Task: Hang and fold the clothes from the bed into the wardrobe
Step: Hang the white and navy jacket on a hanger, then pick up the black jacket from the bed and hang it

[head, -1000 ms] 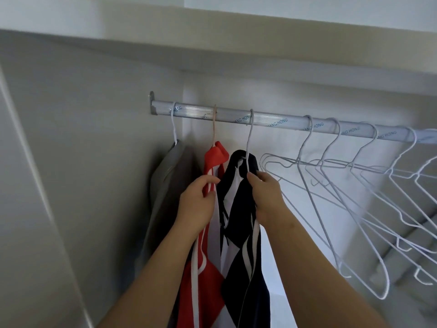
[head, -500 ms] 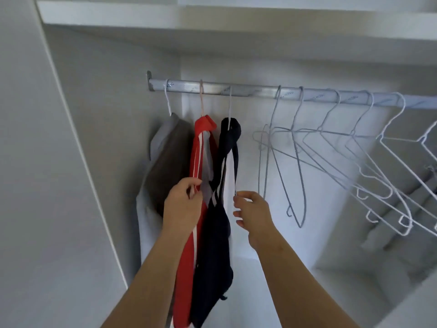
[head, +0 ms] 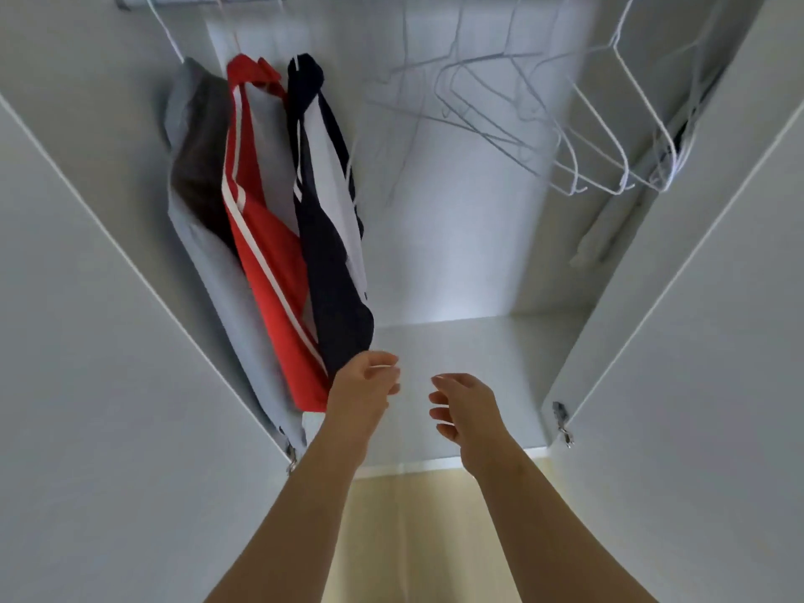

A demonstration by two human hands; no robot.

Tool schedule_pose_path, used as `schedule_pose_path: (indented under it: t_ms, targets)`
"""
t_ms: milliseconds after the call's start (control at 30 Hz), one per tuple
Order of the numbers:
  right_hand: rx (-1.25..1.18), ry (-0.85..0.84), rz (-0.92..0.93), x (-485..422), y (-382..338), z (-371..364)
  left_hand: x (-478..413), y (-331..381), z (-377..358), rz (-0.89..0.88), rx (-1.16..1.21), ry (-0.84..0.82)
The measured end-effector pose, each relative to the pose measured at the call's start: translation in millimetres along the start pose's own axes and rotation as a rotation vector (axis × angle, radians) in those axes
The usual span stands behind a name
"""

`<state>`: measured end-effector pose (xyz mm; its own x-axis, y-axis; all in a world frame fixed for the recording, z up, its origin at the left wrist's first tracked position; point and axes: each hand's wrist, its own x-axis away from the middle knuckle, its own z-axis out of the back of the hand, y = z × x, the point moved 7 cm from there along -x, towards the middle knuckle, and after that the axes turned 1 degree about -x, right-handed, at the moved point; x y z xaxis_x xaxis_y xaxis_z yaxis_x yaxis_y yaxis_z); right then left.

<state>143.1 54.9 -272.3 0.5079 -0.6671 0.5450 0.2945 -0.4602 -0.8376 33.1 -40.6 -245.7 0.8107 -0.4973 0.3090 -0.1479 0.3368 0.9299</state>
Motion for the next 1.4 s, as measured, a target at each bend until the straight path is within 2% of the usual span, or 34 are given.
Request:
schedule_pose_path:
  t_ms: [300, 633, 833, 1000, 1200, 1400]
  targets:
    - [-0.264, 0.355, -0.122, 79.3, 123.0, 85.0, 81.6, -75.3, -72.1, 0.155, -0.158, -0.438]
    - [-0.650, 0.781, -0.309, 242.0, 290.4, 127.1, 229.0, -170.4, -115.1, 0.138, -0.475, -0.895]
    - [-0.910, 1.093, -0.307, 390.0, 384.9, 159.4, 381.8, -221.1, -150.8, 0.067, -0.661, -1.228]
    - [-1.103, 1.275, -0.276, 507.8, 462.6, 169.6, 526.4, -269.0, -152.6, 0.000, -0.774, -1.462]
    - [-1.281, 1.469, -0.236, 651.4, 550.8, 174.1, 692.3, -334.4, -126.6, -0.003, -0.922, -1.685]
    - [-1.459, 1.633, -0.162, 755.6, 614.3, 178.5, 819.9, -374.9, -121.4, -0.094, -1.030, -1.844]
